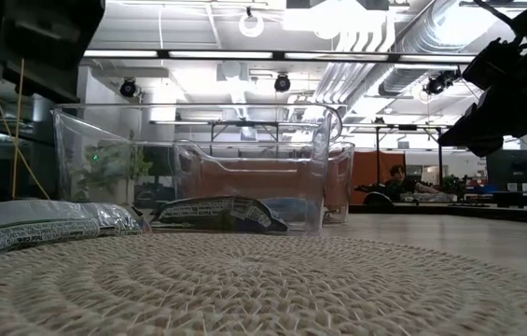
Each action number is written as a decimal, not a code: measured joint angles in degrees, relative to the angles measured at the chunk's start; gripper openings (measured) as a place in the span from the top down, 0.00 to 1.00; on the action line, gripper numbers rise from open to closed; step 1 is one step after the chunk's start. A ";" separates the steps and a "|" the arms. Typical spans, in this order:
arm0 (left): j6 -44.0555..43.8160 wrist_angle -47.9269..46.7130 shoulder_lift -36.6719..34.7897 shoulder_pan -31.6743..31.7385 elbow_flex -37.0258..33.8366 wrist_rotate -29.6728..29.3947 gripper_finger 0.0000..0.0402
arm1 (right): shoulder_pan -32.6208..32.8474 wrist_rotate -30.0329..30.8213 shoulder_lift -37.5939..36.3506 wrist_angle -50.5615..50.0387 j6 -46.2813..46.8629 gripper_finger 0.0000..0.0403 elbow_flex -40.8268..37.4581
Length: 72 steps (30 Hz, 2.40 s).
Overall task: Pick and place Granola Bars by type
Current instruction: Put the blue granola bar into the bottom transparent bin
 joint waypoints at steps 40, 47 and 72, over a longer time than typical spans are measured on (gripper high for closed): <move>1.23 3.16 7.41 0.02 -0.50 -0.51 0.72 | 0.01 0.00 0.00 0.02 0.00 1.00 0.00; 1.72 -0.64 7.74 0.11 1.98 -0.51 0.83 | -0.01 0.00 0.00 -0.01 0.00 1.00 0.00; 18.74 -48.04 7.61 6.23 32.82 22.82 0.85 | -0.01 0.01 0.00 -0.01 0.00 1.00 0.00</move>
